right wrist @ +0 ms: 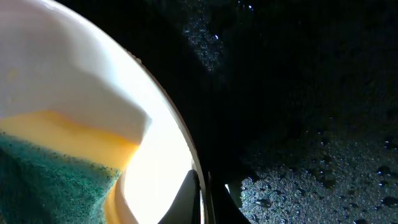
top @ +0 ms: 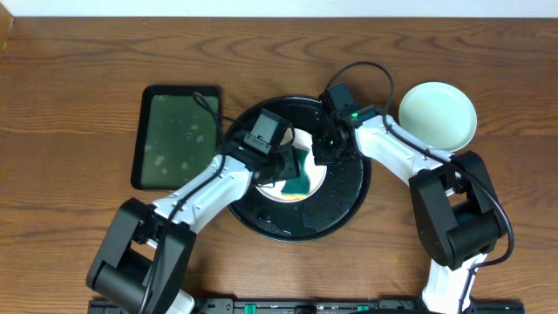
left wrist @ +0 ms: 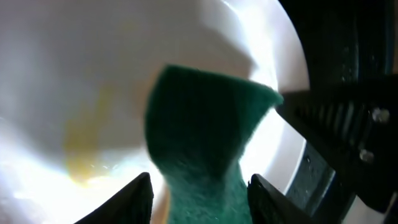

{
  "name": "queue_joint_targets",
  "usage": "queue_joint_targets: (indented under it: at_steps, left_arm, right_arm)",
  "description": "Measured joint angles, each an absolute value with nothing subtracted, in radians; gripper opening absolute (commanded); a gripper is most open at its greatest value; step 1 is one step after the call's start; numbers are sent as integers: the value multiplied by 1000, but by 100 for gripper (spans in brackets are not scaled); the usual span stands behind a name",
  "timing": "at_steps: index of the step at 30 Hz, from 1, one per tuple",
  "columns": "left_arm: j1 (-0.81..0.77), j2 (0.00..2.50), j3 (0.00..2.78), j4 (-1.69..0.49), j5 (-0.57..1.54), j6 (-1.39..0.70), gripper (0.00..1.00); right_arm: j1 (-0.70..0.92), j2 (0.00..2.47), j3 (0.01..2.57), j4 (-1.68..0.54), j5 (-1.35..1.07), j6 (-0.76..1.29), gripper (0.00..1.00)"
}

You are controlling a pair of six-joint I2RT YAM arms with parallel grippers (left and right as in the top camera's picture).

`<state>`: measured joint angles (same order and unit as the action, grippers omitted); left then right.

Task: Clean dirty plates on tray and stack at the side
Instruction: 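Scrub the pink plate with the sponge while the right gripper holds its rim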

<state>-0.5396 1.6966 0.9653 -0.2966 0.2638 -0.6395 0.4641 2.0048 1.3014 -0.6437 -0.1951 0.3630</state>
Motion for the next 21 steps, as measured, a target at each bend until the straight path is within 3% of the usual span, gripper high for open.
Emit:
queue_joint_targets:
  at_steps: [15, 21]
  left_arm:
    - [-572, 1711, 965, -286, 241, -639, 48]
    - [-572, 1715, 965, -287, 230, -636, 42]
  right_arm:
    - [464, 2005, 1301, -644, -195, 363, 1]
    - [464, 2005, 1301, -644, -195, 363, 1]
